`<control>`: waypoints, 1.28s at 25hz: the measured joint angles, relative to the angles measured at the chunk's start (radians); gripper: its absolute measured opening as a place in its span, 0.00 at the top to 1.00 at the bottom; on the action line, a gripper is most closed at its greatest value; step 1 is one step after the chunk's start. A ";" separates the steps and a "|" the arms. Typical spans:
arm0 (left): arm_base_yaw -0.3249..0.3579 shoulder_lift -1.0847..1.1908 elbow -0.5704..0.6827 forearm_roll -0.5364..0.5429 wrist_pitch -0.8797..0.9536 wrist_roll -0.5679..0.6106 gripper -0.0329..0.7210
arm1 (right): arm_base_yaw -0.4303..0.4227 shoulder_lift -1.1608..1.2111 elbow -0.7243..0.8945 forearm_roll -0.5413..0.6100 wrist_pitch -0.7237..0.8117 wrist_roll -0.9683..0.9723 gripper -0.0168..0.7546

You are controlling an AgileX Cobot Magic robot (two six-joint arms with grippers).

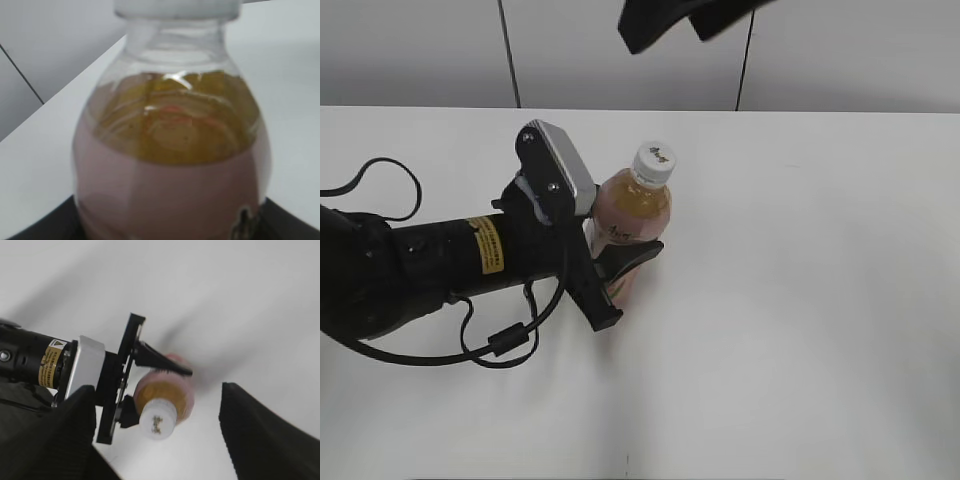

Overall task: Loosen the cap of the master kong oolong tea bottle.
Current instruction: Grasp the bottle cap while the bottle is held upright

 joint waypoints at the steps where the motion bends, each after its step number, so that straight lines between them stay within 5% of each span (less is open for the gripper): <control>1: 0.000 0.000 0.000 -0.005 -0.002 0.000 0.43 | 0.000 0.000 0.000 -0.026 0.030 0.120 0.23; 4: 0.000 0.000 0.000 -0.023 -0.028 0.000 0.43 | 0.000 0.000 0.000 -0.093 0.088 0.449 0.25; 11: 0.000 0.000 0.000 -0.031 -0.070 0.000 0.43 | 0.000 0.041 0.000 -0.083 0.102 0.790 0.26; 17: 0.000 0.000 0.000 -0.031 -0.053 0.000 0.43 | -0.001 0.151 0.000 0.038 0.102 0.827 0.26; 32: 0.000 0.000 0.000 -0.059 0.016 0.000 0.43 | -0.001 0.171 0.000 0.030 0.103 0.844 0.33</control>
